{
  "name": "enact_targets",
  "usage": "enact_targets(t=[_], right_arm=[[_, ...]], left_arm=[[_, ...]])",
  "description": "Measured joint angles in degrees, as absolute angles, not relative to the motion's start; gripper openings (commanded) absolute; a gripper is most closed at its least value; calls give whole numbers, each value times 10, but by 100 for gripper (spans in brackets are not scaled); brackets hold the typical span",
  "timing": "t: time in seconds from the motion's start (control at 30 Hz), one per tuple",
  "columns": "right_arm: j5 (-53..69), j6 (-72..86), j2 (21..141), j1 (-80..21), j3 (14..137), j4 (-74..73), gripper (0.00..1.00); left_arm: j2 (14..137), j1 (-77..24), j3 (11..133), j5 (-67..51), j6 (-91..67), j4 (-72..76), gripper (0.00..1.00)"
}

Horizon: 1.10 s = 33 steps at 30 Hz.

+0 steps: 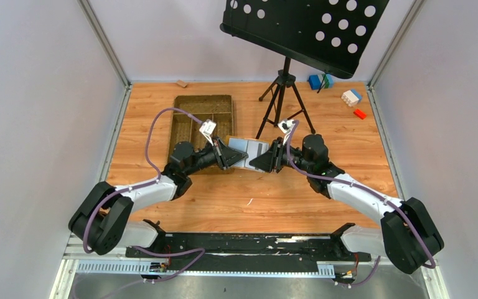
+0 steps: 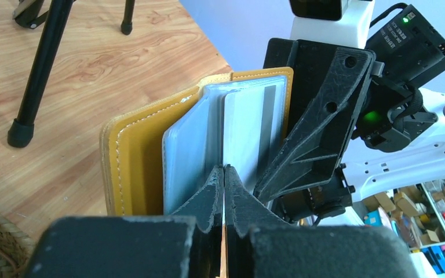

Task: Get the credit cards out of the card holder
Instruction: Remove the credit card from the card holder.

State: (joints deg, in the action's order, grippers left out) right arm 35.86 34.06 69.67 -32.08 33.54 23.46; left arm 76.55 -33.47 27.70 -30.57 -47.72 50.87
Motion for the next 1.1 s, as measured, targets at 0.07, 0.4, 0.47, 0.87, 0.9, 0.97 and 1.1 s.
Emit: enact_targets(t=[0.07, 0.4, 0.47, 0.87, 0.9, 0.97, 1.1], right_arm=[[360, 344, 696, -321, 334, 238, 30], [359, 350, 692, -317, 326, 241, 15], [356, 351, 692, -314, 326, 239, 11], [354, 355, 692, -312, 326, 232, 0], [353, 355, 692, -311, 326, 229, 0], [351, 355, 692, -310, 326, 228, 0], [352, 355, 692, -310, 326, 230, 0]], left_arm=[[757, -333, 277, -300, -476, 498, 0], [739, -321, 266, -276, -475, 470, 0], [735, -319, 264, -273, -475, 469, 0], [804, -316, 266, -335, -524, 554, 36], [815, -315, 267, -343, -534, 567, 36], [830, -315, 267, -355, -547, 587, 31], [842, -314, 268, -369, -566, 609, 10]])
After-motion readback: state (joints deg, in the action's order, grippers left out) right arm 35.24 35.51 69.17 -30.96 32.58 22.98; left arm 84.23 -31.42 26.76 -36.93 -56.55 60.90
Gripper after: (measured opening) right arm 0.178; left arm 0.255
